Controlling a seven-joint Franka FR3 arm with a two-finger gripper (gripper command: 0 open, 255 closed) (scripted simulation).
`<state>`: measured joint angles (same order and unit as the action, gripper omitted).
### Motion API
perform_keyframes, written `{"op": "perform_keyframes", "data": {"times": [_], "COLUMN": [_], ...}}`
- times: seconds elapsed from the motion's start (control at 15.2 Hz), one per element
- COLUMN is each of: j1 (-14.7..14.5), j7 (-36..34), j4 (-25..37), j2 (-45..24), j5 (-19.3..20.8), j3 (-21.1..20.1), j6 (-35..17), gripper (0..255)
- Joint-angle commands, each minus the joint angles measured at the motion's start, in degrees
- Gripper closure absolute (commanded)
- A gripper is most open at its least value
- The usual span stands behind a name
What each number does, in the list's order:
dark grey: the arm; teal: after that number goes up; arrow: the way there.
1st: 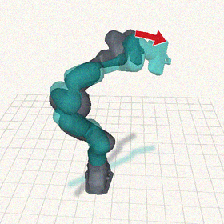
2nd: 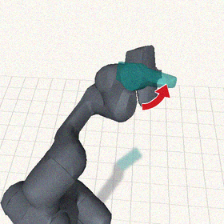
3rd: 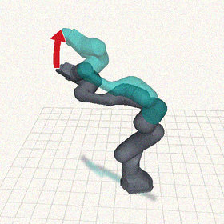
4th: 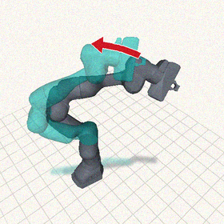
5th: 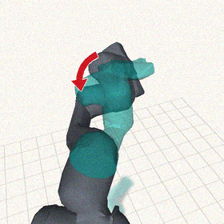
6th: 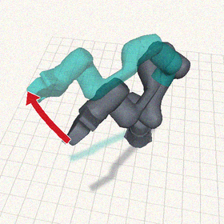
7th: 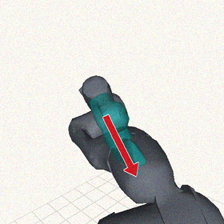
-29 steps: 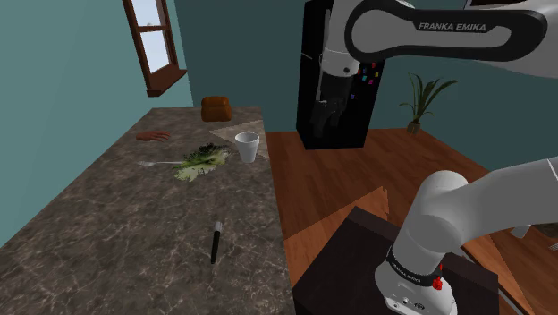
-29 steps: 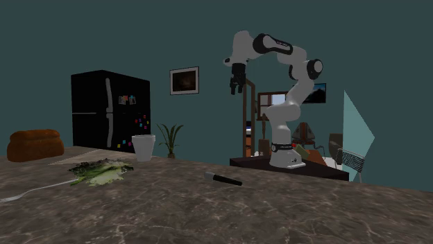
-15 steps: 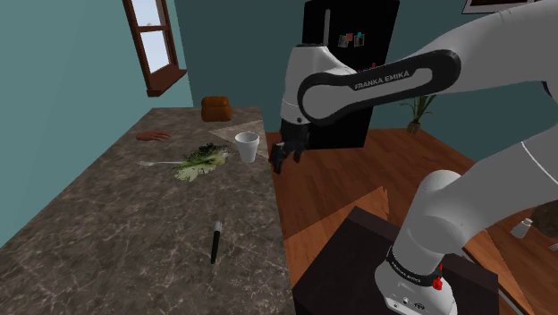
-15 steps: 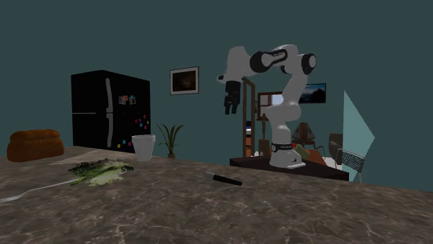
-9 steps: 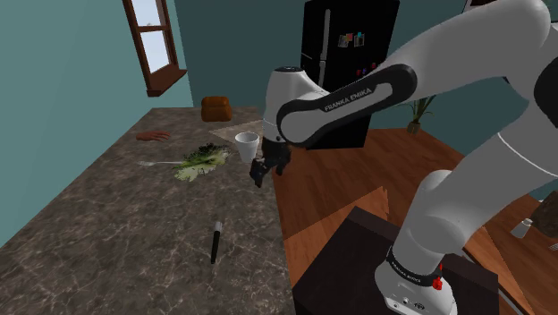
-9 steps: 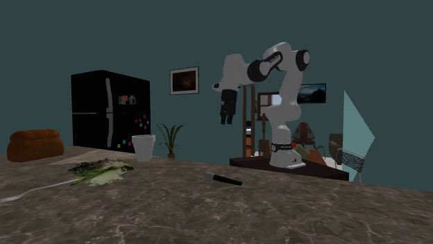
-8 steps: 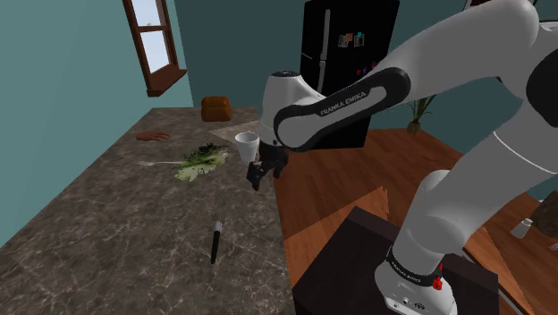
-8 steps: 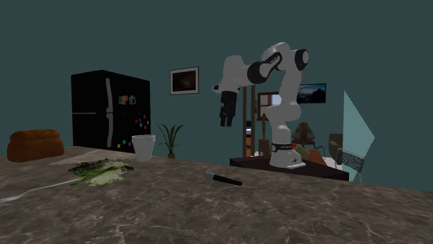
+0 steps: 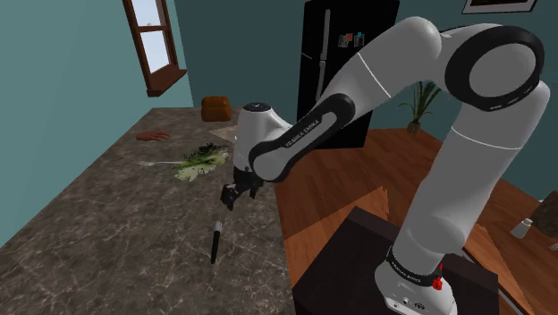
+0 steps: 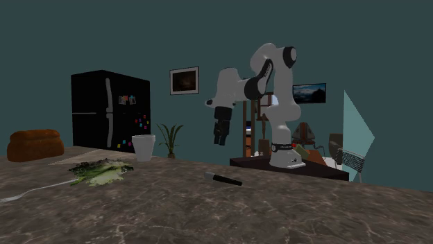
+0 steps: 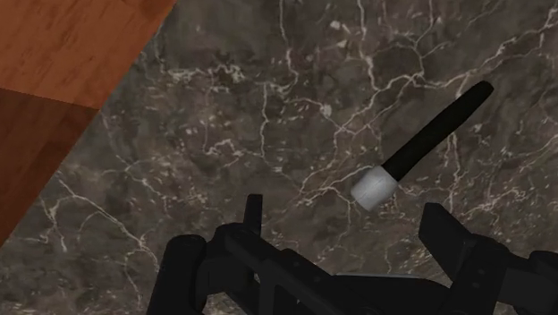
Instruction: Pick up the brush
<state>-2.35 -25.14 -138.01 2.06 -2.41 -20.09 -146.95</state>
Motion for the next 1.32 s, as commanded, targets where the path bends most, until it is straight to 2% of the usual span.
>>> {"op": "perform_keyframes", "data": {"times": [0.0, 0.2, 0.46, 0.92, 1.12, 1.19, 1.25], "j1": [-0.13, -1.38, -4.68, -6.45, -6.62, -6.62, -6.62], "j7": [-2.75, -7.67, -13.33, -15.35, -15.51, -15.50, -15.51], "j4": [2.49, 6.66, 13.26, 13.31, 13.34, 13.35, 13.33], "j2": [-4.47, -11.56, -20.57, -25.01, -25.38, -25.42, -25.40], "j5": [2.48, 7.20, 12.59, 15.38, 15.60, 15.61, 15.61], "j3": [-0.45, -0.19, 1.92, 4.21, 4.42, 4.43, 4.43], "j6": [-2.36, -5.58, -8.54, -12.85, -13.20, -13.22, -13.23], "gripper": [0, 0, 0, 0, 0, 255, 255]}}
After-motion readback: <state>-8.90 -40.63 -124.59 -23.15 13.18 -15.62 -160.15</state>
